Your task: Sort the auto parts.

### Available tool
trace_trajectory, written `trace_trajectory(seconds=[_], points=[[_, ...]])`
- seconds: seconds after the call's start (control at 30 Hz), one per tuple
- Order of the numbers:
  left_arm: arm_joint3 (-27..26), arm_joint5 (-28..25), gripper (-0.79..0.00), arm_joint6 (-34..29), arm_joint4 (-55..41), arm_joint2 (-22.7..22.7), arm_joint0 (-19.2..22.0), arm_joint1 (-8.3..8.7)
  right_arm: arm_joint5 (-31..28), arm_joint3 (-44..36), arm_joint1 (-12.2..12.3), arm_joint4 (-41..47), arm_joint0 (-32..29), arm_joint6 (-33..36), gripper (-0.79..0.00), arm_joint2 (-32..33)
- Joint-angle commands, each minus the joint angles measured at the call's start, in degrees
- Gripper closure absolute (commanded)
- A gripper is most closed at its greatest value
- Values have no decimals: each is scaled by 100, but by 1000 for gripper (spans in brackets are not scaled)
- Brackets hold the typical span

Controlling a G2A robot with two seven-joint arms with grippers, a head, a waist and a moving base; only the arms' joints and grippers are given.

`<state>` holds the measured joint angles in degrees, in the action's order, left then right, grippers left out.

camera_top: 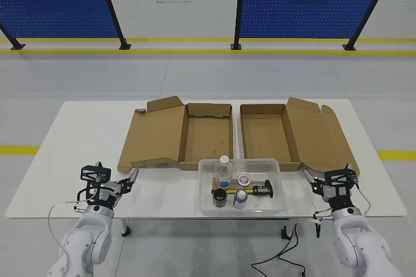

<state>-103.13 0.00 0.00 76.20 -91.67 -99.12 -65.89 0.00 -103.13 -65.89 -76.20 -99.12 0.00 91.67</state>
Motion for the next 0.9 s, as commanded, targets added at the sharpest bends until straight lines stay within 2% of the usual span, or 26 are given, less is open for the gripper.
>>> trace_trajectory(seconds=[0.0, 0.73, 0.87], points=[[0, 0, -785, 0, 0, 0, 0, 0, 0, 0, 0, 0, 0, 0, -784, 0], [0, 0, -785, 0, 0, 0, 0, 0, 0, 0, 0, 0, 0, 0, -785, 0], [-69, 57, -785, -103, -49, 203, 165, -35, 0, 0, 0, 0, 0, 0, -785, 0]])
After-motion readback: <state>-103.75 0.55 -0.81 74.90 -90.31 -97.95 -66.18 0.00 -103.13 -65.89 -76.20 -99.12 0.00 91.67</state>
